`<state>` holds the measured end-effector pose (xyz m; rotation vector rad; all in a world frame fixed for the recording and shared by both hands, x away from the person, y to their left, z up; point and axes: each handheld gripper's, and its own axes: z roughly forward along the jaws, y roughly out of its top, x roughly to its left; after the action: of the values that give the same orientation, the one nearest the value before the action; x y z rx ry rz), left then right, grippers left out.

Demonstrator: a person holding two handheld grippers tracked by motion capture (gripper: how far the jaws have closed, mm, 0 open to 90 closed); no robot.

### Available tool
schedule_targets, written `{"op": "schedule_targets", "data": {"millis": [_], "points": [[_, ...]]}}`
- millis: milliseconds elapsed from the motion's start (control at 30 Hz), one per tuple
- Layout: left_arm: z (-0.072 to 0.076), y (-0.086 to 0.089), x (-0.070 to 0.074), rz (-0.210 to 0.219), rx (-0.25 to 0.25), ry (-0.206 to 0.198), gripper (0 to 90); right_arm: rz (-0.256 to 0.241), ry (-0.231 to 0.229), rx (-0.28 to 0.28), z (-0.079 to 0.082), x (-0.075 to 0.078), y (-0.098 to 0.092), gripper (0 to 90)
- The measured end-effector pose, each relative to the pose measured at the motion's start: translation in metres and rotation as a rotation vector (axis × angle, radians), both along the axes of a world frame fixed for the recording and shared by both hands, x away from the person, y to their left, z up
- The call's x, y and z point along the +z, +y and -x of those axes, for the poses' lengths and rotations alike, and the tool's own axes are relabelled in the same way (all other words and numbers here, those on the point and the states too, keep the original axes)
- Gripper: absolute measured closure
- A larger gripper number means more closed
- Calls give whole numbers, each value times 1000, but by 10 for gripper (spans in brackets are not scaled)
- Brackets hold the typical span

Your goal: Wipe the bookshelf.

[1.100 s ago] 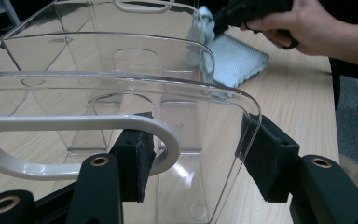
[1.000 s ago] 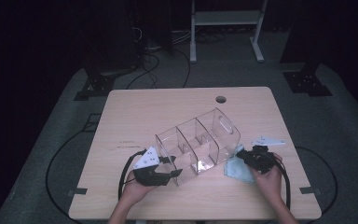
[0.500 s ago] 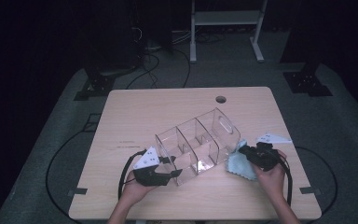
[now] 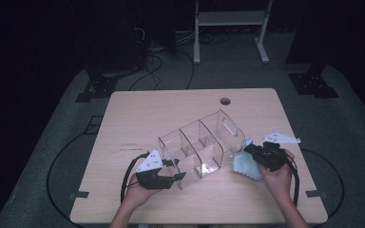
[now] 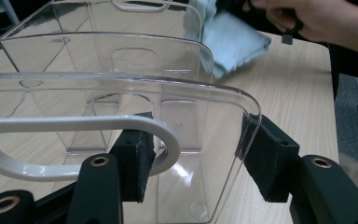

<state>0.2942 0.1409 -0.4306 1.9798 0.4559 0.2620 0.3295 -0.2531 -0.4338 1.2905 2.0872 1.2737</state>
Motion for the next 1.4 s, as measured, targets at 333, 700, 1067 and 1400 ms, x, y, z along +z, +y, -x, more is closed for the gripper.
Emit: {"op": "schedule_targets", "data": {"millis": [333, 700, 1067, 1400], "points": [[0, -1, 0, 0, 1, 1, 462, -14, -10, 5, 1, 5, 1, 839], [3, -3, 0, -4, 4, 0, 462, 17, 74, -3, -8, -32, 1, 839], [3, -5, 0, 3, 1, 4, 463, 28, 157, 5, -15, -52, 1, 838], [3, -5, 0, -1, -5, 5, 463, 34, 152, 4, -15, -50, 3, 838]]}}
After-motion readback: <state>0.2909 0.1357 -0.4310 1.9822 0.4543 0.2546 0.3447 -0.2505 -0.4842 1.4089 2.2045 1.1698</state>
